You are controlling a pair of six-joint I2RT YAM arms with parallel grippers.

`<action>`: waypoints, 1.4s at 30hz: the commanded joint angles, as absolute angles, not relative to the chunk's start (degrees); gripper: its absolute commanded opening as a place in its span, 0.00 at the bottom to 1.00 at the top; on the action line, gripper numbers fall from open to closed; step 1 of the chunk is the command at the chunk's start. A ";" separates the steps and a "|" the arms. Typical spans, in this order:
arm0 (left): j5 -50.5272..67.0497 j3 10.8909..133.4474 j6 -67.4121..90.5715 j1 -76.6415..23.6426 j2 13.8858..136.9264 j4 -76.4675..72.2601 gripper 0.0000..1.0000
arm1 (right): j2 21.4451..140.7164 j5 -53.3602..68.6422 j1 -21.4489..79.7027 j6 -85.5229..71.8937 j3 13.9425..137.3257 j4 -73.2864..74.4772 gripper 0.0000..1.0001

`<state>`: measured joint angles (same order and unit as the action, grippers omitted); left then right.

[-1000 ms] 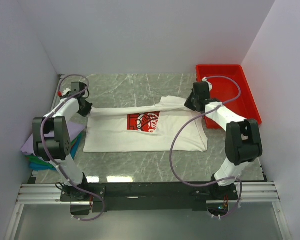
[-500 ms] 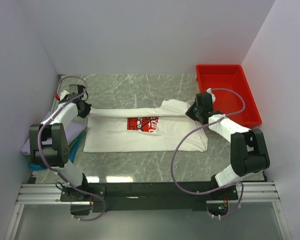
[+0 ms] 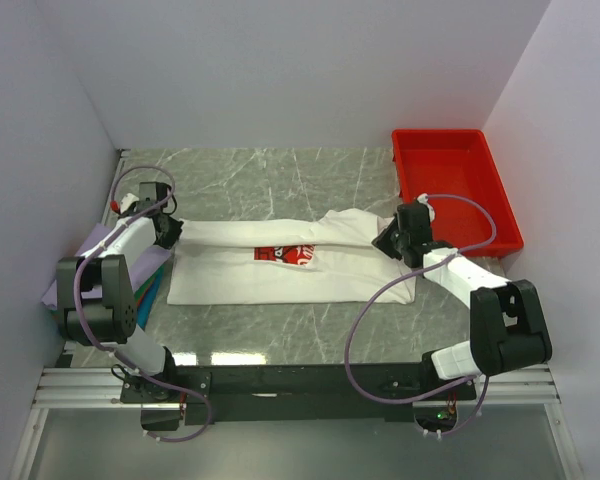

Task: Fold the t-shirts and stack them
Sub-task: Fold the tshirt

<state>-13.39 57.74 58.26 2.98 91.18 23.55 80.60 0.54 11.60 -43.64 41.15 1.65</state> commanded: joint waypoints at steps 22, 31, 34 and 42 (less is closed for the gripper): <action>-11.87 50.71 58.98 3.60 85.52 19.25 0.23 | 76.82 6.76 11.43 -41.75 35.86 -2.02 0.26; -11.34 57.54 52.84 -1.82 81.12 21.27 0.71 | 76.10 3.52 11.42 -37.79 45.51 7.11 0.55; -11.25 63.25 49.85 -7.89 83.93 21.36 0.71 | 80.83 2.81 9.67 -37.35 50.95 9.23 0.56; -3.79 76.27 44.57 -22.12 99.56 16.96 0.70 | 93.69 6.07 5.01 -37.18 60.20 11.34 0.55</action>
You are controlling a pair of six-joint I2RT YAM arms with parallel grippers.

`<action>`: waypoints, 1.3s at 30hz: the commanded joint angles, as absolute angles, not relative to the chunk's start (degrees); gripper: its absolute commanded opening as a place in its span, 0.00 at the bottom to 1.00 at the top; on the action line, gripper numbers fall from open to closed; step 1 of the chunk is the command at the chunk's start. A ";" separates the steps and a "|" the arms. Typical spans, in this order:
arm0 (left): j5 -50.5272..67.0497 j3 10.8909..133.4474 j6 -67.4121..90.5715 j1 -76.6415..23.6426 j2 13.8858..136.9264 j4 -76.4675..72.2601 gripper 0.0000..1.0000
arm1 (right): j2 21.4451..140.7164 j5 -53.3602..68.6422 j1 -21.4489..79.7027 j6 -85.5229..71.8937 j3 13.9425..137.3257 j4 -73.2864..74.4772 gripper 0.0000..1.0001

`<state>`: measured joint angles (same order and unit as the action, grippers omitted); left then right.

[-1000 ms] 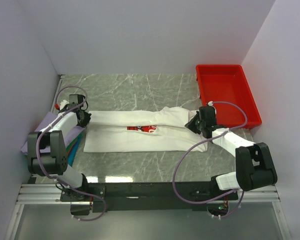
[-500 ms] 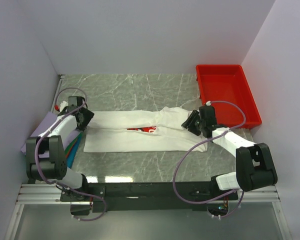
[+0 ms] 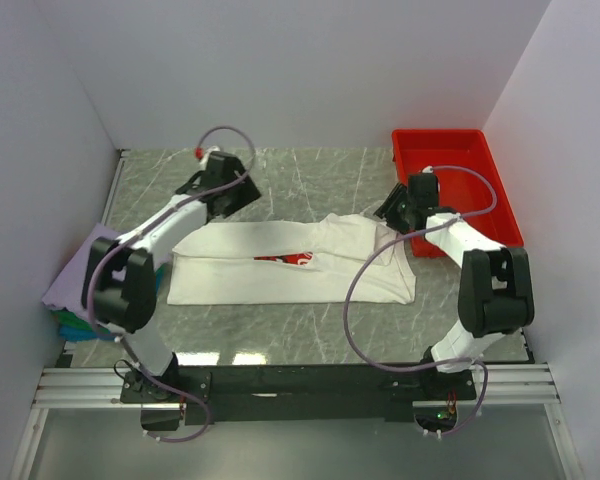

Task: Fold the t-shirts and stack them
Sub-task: Fold the tshirt

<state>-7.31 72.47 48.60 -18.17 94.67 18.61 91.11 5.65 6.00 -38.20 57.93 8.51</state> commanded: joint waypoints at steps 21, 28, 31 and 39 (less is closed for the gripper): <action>2.20 101.60 41.57 -34.36 124.53 18.63 0.69 | 97.21 6.85 4.39 -38.23 58.09 8.53 0.51; 4.39 105.29 41.92 -34.89 128.58 18.72 0.69 | 97.03 7.99 4.39 -38.23 58.27 8.26 0.08; 5.18 106.95 41.75 -35.07 130.07 18.98 0.69 | 96.07 8.00 4.48 -38.32 57.84 8.09 0.00; 7.03 109.95 42.01 -35.24 133.33 18.99 0.68 | 91.85 8.61 5.53 -38.41 55.38 6.50 0.00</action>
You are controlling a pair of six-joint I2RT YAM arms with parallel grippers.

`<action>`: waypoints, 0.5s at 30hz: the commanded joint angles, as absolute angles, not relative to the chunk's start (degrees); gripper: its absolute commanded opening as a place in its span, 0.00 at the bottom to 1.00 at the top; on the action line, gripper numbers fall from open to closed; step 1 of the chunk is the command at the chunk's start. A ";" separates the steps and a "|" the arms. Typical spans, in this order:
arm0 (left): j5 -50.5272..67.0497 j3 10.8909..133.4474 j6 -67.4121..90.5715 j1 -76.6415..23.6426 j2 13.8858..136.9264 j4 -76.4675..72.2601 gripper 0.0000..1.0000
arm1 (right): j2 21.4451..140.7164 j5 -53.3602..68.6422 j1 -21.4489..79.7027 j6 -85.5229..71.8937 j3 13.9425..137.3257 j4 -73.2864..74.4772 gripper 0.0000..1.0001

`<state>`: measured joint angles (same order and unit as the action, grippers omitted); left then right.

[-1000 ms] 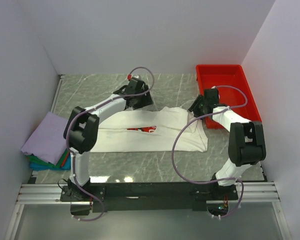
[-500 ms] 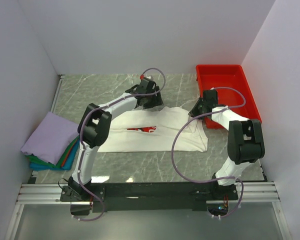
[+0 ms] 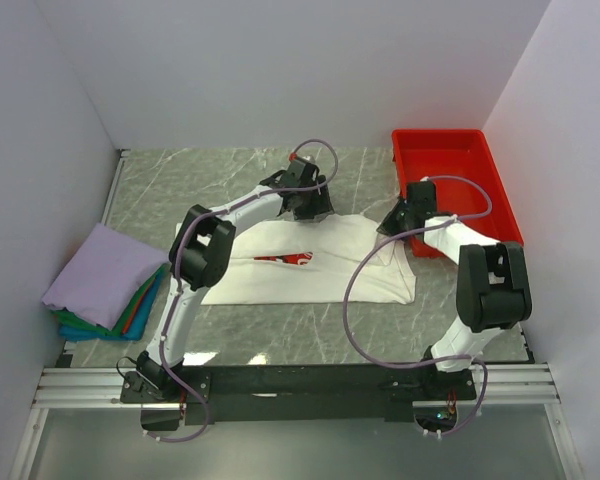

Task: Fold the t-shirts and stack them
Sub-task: Fold the tshirt

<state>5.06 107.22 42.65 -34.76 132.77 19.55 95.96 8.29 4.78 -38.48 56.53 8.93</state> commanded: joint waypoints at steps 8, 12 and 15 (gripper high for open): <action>9.32 109.86 42.71 -35.33 133.59 16.70 0.67 | 87.28 8.17 7.38 -38.23 53.88 5.54 0.00; 9.76 109.51 42.89 -35.42 133.16 16.26 0.68 | 84.73 8.09 8.61 -38.32 52.48 4.92 0.00; 9.75 108.55 43.15 -35.42 132.02 15.56 0.68 | 82.63 8.44 10.02 -38.32 51.16 4.83 0.00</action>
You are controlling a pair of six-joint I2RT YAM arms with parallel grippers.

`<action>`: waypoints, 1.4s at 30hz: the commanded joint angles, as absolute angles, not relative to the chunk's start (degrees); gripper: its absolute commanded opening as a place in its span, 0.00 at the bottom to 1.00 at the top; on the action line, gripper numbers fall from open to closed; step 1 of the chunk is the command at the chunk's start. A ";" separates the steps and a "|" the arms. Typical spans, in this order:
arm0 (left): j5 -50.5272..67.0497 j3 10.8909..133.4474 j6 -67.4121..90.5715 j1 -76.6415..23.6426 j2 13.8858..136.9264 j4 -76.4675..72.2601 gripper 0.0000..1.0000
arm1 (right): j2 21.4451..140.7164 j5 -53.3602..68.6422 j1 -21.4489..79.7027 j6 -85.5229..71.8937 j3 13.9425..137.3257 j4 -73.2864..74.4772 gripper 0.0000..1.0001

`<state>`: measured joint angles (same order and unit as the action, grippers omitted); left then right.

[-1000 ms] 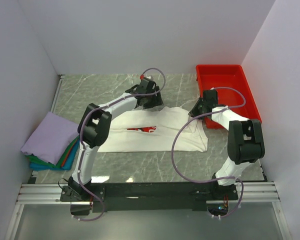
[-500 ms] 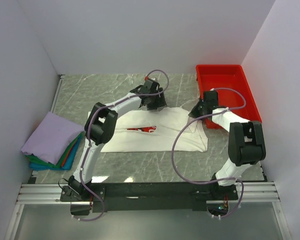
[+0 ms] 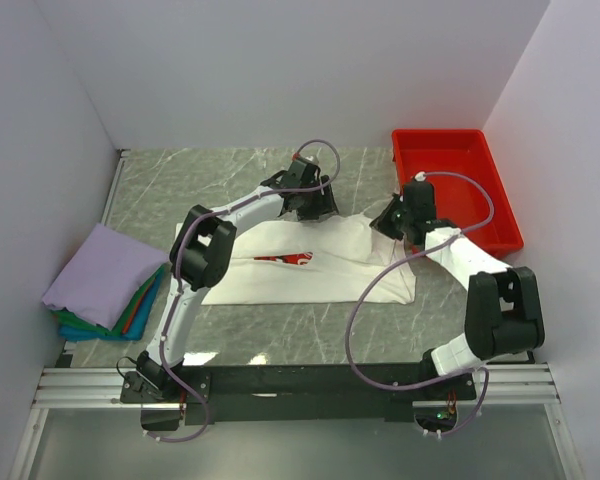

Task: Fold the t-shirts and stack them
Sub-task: Fold the tshirt

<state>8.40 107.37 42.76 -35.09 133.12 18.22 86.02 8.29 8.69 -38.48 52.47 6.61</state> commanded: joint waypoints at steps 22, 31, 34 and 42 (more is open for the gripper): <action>10.63 105.21 43.86 -34.89 124.02 15.82 0.79 | 61.71 9.23 19.51 -37.70 32.26 8.17 0.00; 12.22 100.64 42.28 -37.53 121.03 17.05 0.78 | 56.69 6.77 19.86 -38.76 27.34 12.21 0.00; 12.83 98.09 42.63 -38.84 119.80 16.09 0.77 | 56.60 7.12 19.78 -39.11 26.81 12.48 0.00; 14.24 88.51 44.03 -41.04 115.58 13.89 0.76 | 56.25 5.72 19.69 -38.67 27.33 14.32 0.02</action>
<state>12.62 90.74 43.94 -40.75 120.11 16.69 57.65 7.20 19.42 -38.72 26.96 13.30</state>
